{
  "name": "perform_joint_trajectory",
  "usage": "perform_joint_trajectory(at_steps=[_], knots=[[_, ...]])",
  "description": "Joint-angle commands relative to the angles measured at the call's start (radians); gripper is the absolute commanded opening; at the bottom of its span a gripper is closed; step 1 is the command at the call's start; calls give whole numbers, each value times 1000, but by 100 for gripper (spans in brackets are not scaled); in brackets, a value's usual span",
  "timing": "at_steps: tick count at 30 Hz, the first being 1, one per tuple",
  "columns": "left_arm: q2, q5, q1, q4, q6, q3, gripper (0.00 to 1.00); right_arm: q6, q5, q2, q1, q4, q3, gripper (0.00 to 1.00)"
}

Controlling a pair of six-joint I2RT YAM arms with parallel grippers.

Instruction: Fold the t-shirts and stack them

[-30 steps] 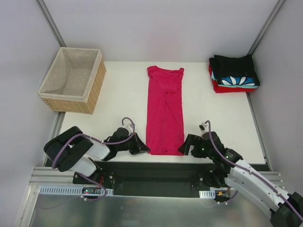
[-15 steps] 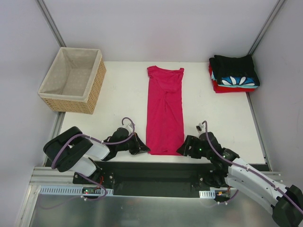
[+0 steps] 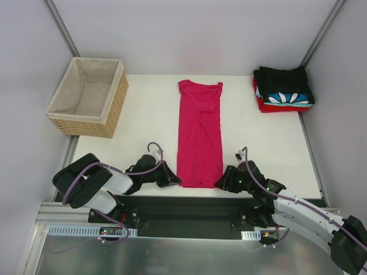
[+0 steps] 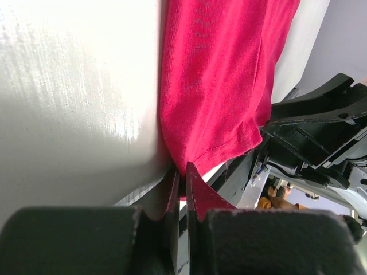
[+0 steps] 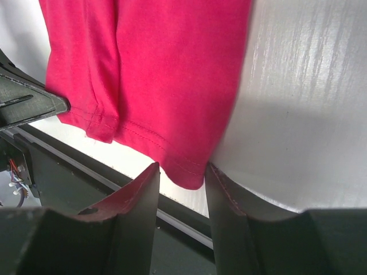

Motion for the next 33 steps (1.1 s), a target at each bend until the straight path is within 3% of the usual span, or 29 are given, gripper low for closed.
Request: perform_joint_trajectory(at_steps=[1,10,17,27,33], knots=[[11,-51,12,-149,59,-40,0,3,36,27,11,-98,-30,40],[3,-52,15,-149,58,-46,0,6,45,36,14,-97,-24,25],[-6,-52,15,-150,59,-50,0,6,50,64,18,-91,-17,1],[-93,-43,15,-247,96,-11,0,-47,79,73,32,-137,78,1],[-248,-58,15,-483,170,112,0,-87,91,44,32,-215,169,1]])
